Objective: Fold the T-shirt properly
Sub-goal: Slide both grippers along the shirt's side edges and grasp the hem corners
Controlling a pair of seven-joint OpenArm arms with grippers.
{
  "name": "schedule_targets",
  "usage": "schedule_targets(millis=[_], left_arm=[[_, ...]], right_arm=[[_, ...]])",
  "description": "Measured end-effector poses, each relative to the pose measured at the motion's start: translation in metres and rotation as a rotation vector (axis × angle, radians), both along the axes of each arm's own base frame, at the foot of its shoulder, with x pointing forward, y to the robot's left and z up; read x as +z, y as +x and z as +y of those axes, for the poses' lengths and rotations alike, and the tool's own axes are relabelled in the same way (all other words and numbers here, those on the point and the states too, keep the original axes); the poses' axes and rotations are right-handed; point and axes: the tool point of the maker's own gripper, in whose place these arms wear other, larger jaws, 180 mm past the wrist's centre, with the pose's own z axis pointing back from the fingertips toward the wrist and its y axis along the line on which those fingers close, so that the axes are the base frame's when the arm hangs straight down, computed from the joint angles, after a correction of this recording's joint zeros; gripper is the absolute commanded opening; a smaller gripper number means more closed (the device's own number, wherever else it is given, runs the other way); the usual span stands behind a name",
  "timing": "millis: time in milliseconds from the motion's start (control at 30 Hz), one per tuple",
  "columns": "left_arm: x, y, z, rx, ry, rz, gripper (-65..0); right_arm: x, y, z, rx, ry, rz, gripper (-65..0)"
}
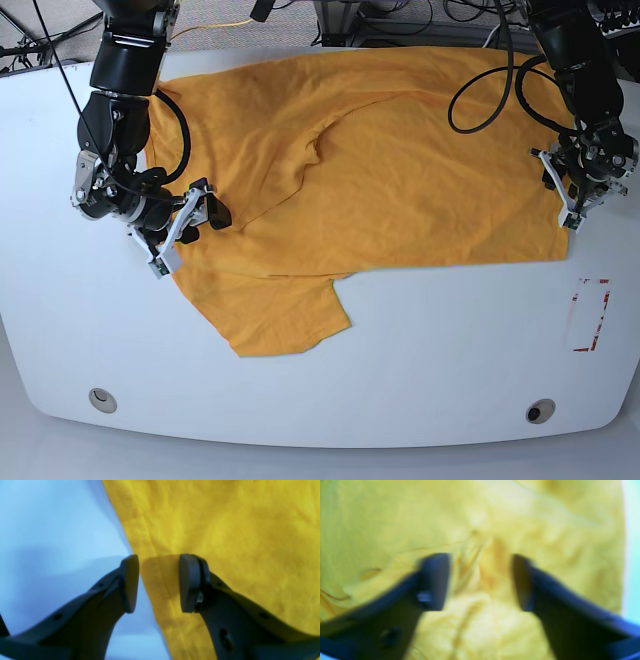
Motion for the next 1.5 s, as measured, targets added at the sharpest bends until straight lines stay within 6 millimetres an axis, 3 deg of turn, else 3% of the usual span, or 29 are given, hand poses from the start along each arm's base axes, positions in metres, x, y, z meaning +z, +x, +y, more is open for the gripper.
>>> schedule_targets(millis=[167, 300, 500, 600, 700, 900, 1033, 1133, 1333, 1500], left_arm=[[0.031, 0.015, -0.002, -0.028, 0.047, -0.087, -40.1], [0.057, 0.025, -0.005, -0.049, 0.083, -0.163, -40.1], [0.071, 0.030, -0.009, -0.062, 0.098, -0.204, -40.1], [0.074, 0.027, -0.001, -0.031, 0.099, -0.212, -40.1], [0.075, 0.022, 0.008, 0.009, 0.101, -0.214, -40.0], [0.086, 0.038, 0.004, 0.009, 0.076, -0.265, -40.0], [0.076, 0.032, 0.008, 0.019, 0.081, -0.229, -40.0], [0.076, 0.032, 0.006, 0.017, 0.077, -0.231, -40.0], [0.078, 0.033, 0.008, 0.019, 0.082, -0.236, -40.0], [0.079, 0.030, 0.010, 0.027, 0.084, -0.237, -40.0]], right_arm=[[0.014, -0.004, -0.011, 0.014, -0.049, -0.048, -19.7], [0.016, -0.022, -0.017, 0.034, -0.100, -0.054, -20.5], [0.021, -0.044, -0.021, 0.040, -0.139, -0.071, -20.5], [0.027, -0.045, -0.042, -0.051, -0.121, -0.093, -20.5], [0.018, -0.045, -0.065, -0.136, -0.124, -0.053, -20.5], [0.015, -0.014, -0.069, -0.167, -0.050, -0.043, -20.5], [0.020, 0.008, -0.088, -0.208, -0.029, -0.067, -20.5], [0.011, 0.020, -0.106, -0.249, -0.074, -0.025, -20.5], [0.014, 0.060, -0.117, -0.297, -0.088, -0.055, -20.5], [-0.006, 0.074, -0.128, -0.330, -0.117, -0.003, -20.5]])
